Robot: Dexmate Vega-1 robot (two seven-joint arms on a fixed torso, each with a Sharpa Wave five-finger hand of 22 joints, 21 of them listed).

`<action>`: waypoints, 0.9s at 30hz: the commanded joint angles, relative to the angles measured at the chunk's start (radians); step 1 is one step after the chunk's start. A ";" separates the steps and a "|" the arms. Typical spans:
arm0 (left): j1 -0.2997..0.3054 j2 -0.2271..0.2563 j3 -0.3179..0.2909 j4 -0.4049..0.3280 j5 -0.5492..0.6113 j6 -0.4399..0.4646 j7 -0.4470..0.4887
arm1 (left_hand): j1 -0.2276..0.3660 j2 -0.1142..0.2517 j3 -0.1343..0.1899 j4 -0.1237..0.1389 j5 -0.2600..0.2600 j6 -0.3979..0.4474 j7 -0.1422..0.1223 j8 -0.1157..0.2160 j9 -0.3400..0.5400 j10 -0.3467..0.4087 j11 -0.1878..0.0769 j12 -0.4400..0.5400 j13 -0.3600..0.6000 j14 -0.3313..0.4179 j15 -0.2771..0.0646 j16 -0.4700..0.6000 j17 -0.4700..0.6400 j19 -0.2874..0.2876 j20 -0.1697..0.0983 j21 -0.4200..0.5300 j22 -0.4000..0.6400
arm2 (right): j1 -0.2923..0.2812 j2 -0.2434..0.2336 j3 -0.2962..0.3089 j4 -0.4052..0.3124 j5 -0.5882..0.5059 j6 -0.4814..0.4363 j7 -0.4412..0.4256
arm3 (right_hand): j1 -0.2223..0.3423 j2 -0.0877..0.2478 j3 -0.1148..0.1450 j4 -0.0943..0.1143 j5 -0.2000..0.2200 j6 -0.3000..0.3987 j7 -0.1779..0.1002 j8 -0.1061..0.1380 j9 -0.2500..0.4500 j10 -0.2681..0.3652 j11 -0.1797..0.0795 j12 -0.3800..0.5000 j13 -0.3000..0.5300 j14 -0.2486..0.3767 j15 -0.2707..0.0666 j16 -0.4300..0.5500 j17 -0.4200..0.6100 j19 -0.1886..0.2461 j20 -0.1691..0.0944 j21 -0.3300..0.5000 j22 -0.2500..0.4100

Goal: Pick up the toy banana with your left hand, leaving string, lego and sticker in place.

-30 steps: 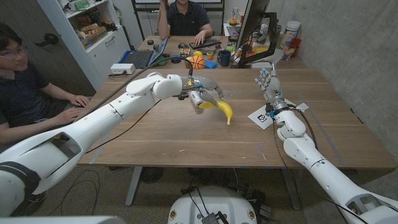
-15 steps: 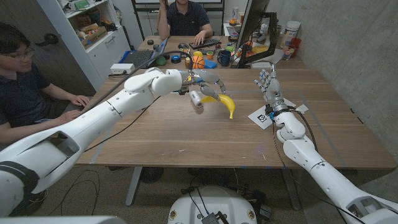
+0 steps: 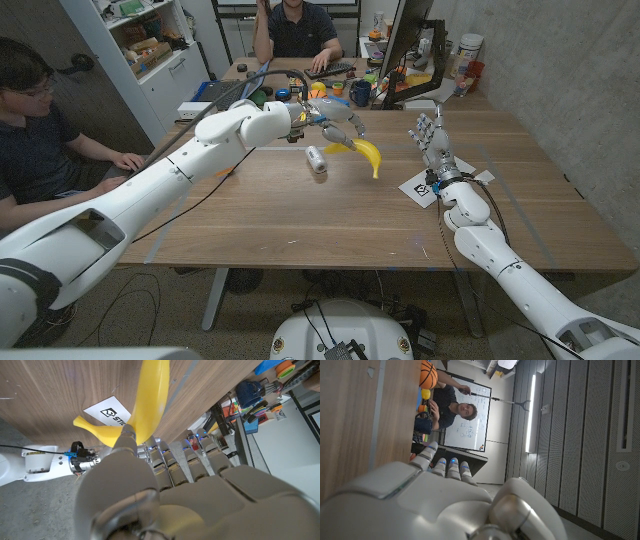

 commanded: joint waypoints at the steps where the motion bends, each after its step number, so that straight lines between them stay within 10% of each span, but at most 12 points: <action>1: -0.001 0.005 -0.028 -0.021 0.014 0.006 0.036 | -0.001 0.009 0.003 0.006 0.006 0.204 -0.093 0.085 0.008 0.009 0.001 -0.003 0.001 -0.005 -0.052 0.002 0.002 0.004 0.008 0.001 0.004 | 0.002 0.005 -0.002 0.010 0.002 -0.002 0.000 | 0.012 -0.004 -0.007 0.002 0.005 0.003 0.002 0.007 0.005 0.005 0.000 0.008 0.004 -0.001 0.002 0.007 0.003 0.010 0.003 0.006 0.006; 27: -0.002 0.011 -0.079 -0.067 0.040 0.046 0.108 | -0.003 0.008 0.003 0.006 0.007 0.202 -0.093 0.079 0.000 0.007 0.001 -0.013 0.000 -0.009 -0.054 0.000 0.002 -0.001 0.008 0.000 0.004 | 0.020 0.011 -0.002 0.043 0.014 0.002 0.021 | 0.014 -0.003 -0.007 0.001 0.006 0.006 0.004 0.008 0.005 0.006 0.002 0.008 0.004 0.000 0.003 0.007 0.003 0.011 0.003 0.006 0.006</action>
